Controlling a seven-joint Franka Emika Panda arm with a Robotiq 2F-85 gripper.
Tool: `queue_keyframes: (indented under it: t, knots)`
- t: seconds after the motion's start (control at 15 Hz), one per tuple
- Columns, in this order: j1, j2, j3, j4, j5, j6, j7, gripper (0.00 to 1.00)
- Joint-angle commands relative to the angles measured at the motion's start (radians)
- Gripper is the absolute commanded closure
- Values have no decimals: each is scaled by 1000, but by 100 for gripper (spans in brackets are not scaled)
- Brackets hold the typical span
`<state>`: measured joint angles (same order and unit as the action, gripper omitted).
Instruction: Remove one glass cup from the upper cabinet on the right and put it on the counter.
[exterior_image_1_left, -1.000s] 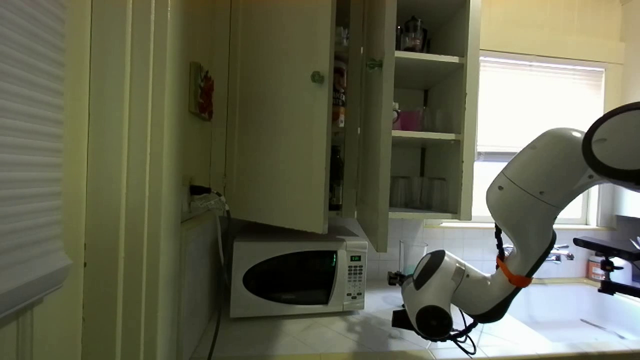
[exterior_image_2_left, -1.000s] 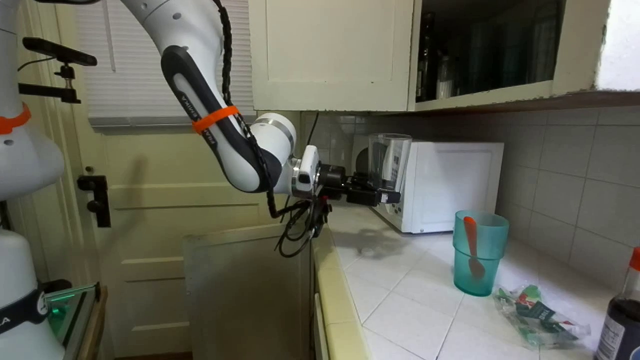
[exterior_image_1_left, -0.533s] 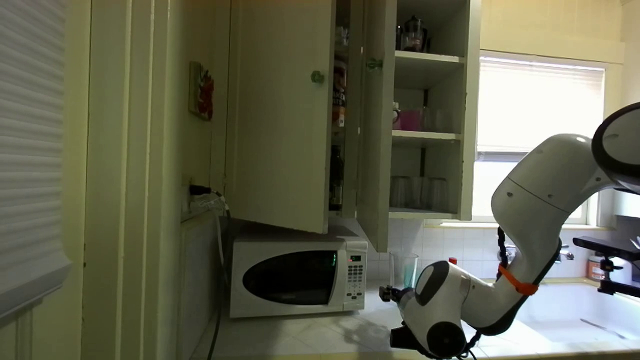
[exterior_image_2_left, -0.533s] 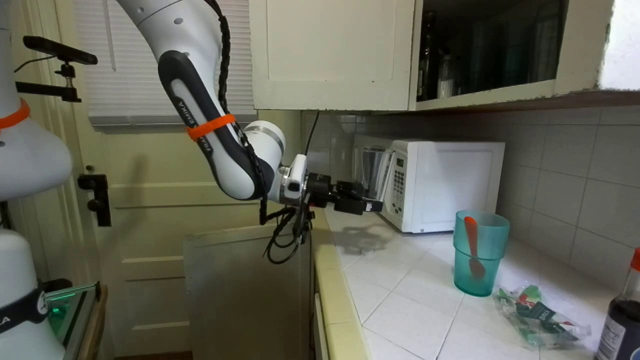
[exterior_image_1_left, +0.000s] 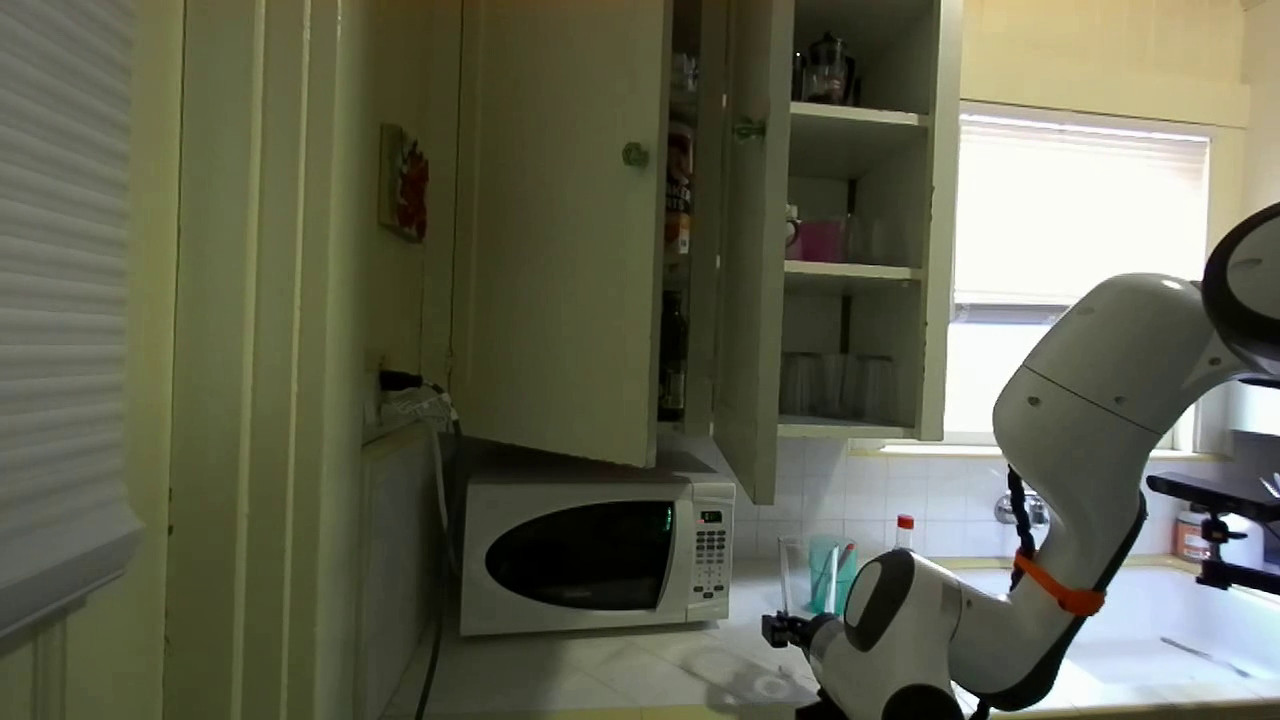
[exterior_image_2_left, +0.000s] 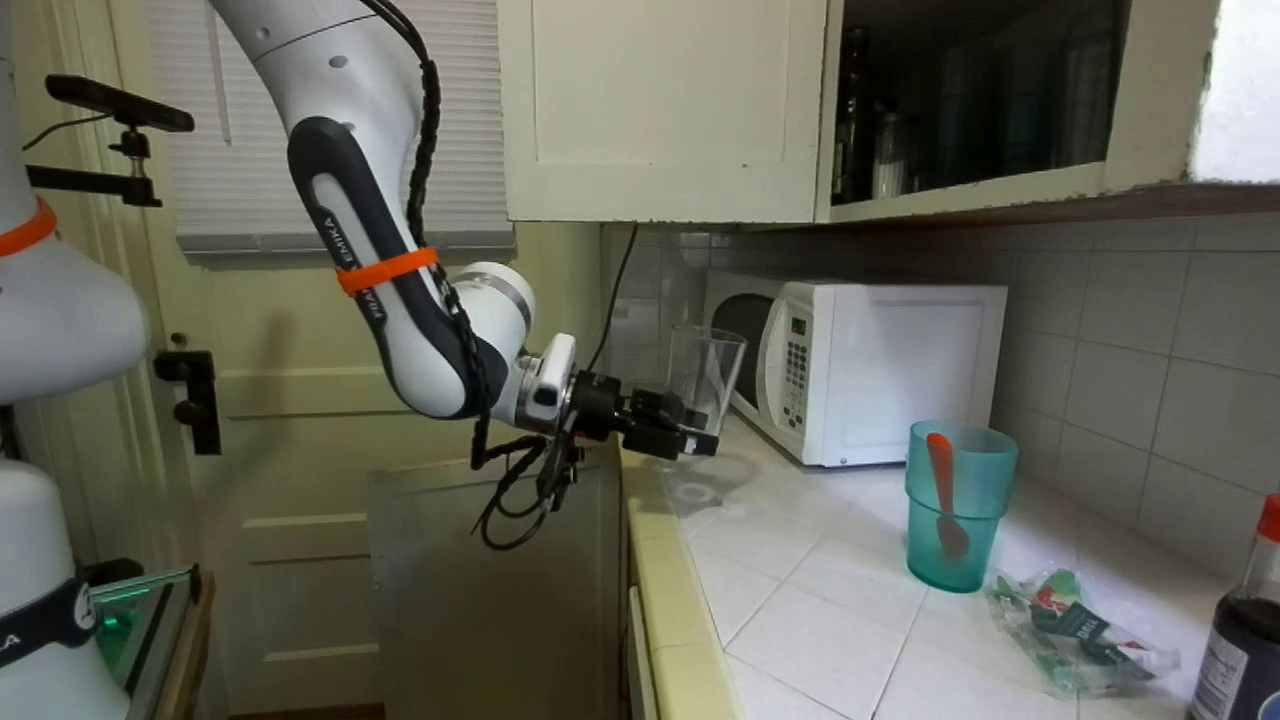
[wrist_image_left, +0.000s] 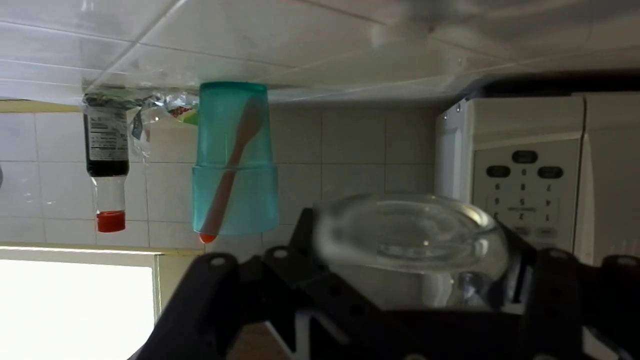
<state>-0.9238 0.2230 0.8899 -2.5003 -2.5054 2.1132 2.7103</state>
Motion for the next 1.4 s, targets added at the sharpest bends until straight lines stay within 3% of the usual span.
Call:
queue_keyframes:
  t: [0.0,0.2,0.27,0.33,0.4,0.67,0.73,1.0,1.07,1.13,1.33]
  knots:
    - [-7,-54,-12,-58,-16,-5,55,49]
    - [-7,-36,-30,-66,-16,-6,43,49]
    - [154,-63,-197,-61,-3,11,70,49]
    - [188,-55,-238,-61,0,-8,64,49]
    - [70,-23,-122,-64,-16,-58,44,49]
    - [59,-9,-110,-57,-19,-91,45,49]
    - [252,-28,-291,-40,15,-47,38,24]
    - [247,-28,-291,-40,15,-47,38,24]
    - [247,-28,-291,-40,15,-47,38,49]
    - [286,-20,-323,-38,31,-60,31,49]
    - [514,-12,-506,-46,108,-92,34,49]
